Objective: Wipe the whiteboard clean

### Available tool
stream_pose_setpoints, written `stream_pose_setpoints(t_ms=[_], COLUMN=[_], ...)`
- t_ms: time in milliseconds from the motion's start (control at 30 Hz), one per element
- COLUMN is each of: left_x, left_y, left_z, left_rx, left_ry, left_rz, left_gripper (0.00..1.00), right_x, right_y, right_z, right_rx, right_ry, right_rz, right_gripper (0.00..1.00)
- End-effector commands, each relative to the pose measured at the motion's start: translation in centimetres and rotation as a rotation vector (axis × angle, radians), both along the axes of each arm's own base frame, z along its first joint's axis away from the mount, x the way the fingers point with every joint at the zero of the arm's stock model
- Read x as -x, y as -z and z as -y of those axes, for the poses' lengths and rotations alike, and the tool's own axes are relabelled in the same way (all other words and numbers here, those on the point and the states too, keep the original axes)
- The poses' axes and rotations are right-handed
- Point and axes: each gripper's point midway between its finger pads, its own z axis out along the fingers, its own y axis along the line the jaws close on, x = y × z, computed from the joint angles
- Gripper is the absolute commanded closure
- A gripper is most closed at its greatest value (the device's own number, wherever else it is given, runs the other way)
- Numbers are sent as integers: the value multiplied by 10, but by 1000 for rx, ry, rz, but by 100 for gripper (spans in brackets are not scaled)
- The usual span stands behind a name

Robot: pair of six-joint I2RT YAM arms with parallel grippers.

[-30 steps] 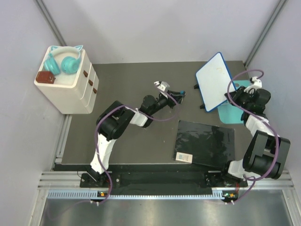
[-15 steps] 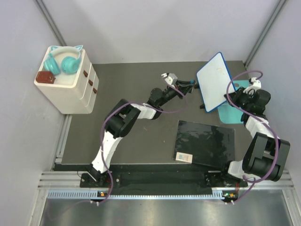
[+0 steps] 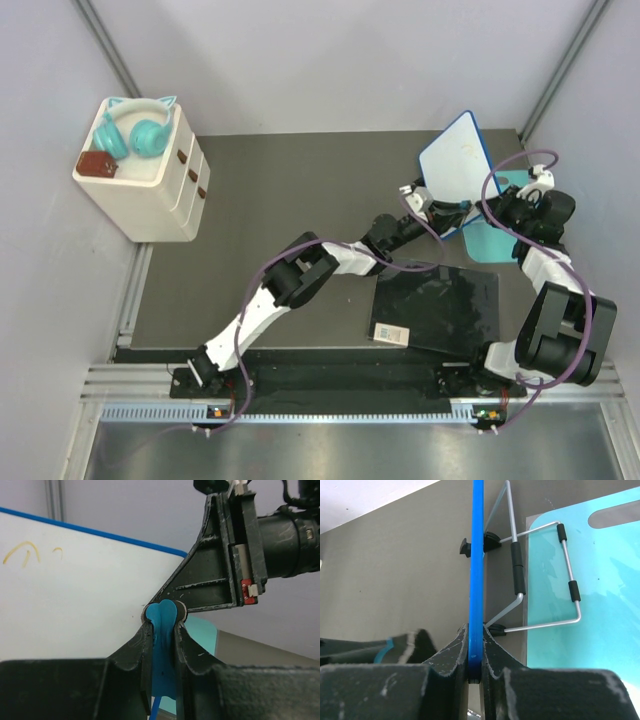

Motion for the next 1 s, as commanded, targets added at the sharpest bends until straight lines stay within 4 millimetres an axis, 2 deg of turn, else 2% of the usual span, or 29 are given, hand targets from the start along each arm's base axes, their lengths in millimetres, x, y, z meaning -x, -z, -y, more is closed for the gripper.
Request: stream_pose_setpoints(t_ms=[0,167,333,400,633,867,967], left_x=[-21,-26,-37,-36,-10,-1,-11], left_y=[-21,-17,-11,-9,-9,1,14], left_z=[1,13,17,19,36,32,21], left_rx=[102,141,157,157,86,68,47], left_ry=[-114,-149,-230,-238,-272,-296,-358], left_rz=[16,-4,-25,-22,62,45,7], left_gripper=[100,100,100,100,100,100,100], right_x=[29,28,28,28,28,27,27], right_y=[45,44,46,45,45,45,45], right_z=[-26,-27,-28,-28,-29,-29,-30], right_rx=[-36,-46,-56,-59,-66,-69,-74], right_ry=[-80,-83,-85,-88,-88,-89,-91], right_rz=[-160,-158,-165,-162,-164,-164,-162], right_gripper=[97,97,97,97,98,98,98])
